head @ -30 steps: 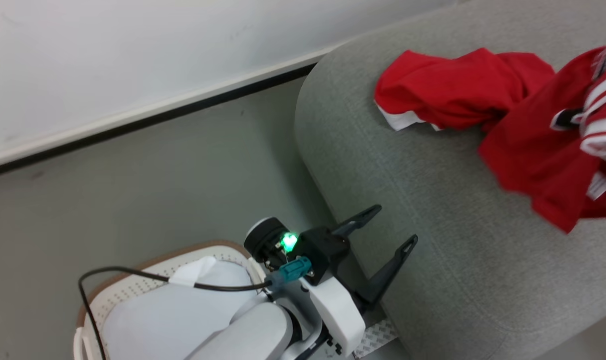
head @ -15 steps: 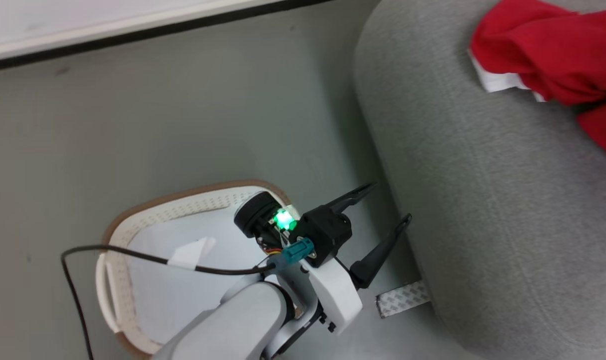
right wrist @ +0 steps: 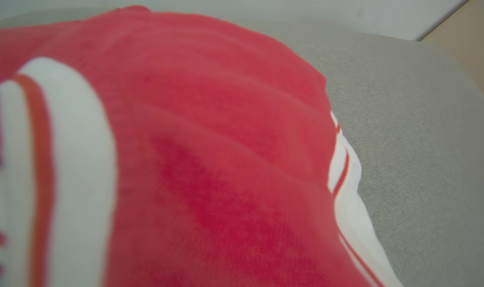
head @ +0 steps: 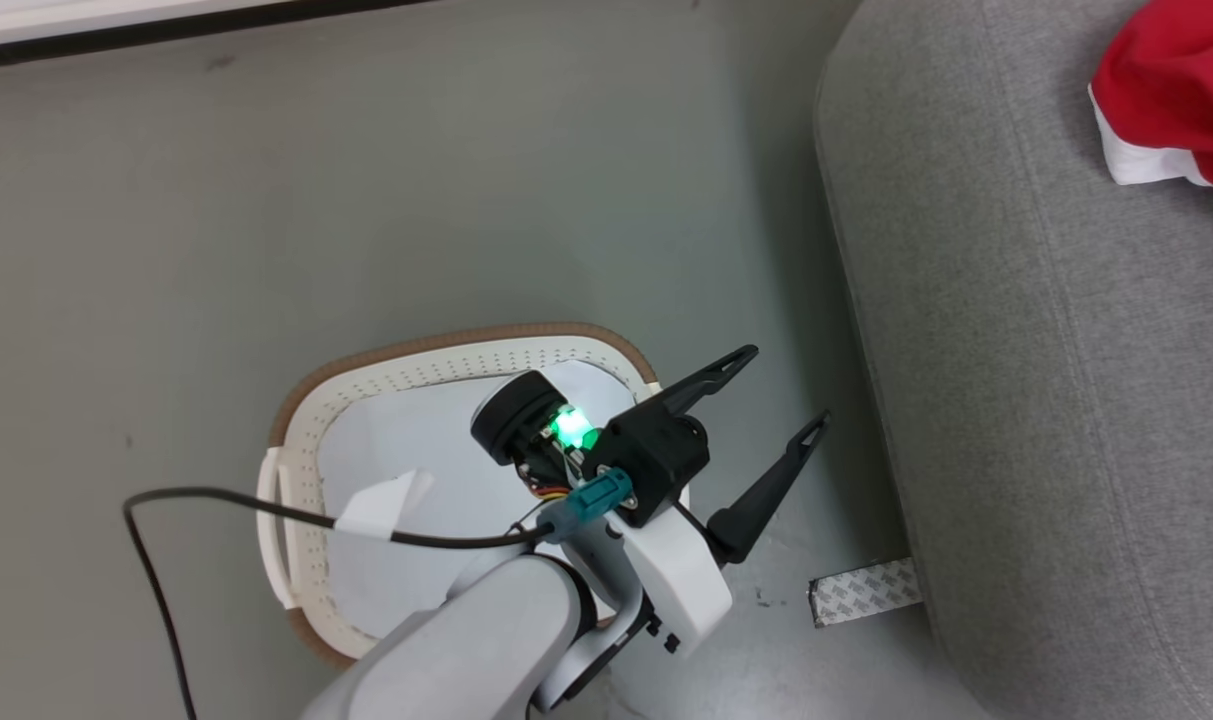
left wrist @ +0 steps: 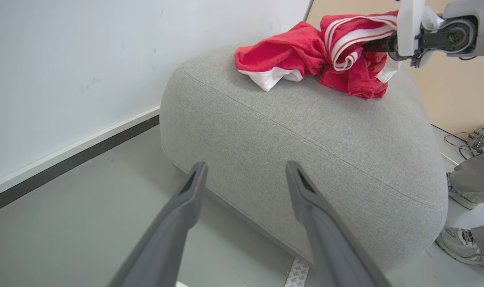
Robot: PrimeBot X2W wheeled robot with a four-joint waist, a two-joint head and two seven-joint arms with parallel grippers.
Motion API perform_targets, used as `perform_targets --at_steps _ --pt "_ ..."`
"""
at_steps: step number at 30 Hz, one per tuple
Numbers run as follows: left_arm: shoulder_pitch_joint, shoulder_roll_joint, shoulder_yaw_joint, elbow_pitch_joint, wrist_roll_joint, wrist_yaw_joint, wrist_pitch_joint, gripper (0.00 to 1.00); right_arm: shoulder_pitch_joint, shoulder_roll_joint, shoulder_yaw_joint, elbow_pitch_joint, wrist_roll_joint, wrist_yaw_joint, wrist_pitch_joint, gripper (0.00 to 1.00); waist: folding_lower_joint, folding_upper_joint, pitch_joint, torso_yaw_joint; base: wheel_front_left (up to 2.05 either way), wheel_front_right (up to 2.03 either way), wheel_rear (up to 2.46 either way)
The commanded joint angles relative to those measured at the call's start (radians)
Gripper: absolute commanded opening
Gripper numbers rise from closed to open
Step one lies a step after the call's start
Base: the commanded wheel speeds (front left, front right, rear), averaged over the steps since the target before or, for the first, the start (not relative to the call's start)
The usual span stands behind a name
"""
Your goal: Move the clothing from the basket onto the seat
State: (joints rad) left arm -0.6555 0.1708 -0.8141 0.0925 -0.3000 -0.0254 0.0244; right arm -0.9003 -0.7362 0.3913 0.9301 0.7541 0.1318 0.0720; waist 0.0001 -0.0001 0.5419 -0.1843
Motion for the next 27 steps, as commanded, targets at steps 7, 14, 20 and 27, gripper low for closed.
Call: perform_targets --at_steps 7,14,20,27 --pt "0.014 0.009 0.008 0.016 -0.017 0.004 -0.022 1.0 0.027 -0.027 0.102 -0.038 0.069 -0.002 0.019 1.0 -0.0001 0.0001 -0.046 -0.032 0.0 0.0 0.0" --pt "0.064 0.029 0.025 0.031 -0.055 0.015 -0.054 1.0 0.08 -0.081 0.231 -0.126 0.114 -0.002 0.068 1.0 -0.0001 0.0001 -0.17 -0.076 0.0 0.0 0.0" --pt "0.128 0.047 0.047 0.025 -0.088 0.037 -0.084 1.0 0.115 -0.139 0.298 -0.262 0.154 -0.002 0.055 1.0 -0.0001 0.0001 -0.284 -0.091 0.0 0.0 0.0" --pt "0.191 0.071 0.097 0.008 -0.131 0.08 -0.128 1.0 0.135 -0.184 0.281 -0.442 0.171 -0.002 0.001 1.0 -0.0001 0.0001 -0.409 -0.054 0.0 0.0 0.0"
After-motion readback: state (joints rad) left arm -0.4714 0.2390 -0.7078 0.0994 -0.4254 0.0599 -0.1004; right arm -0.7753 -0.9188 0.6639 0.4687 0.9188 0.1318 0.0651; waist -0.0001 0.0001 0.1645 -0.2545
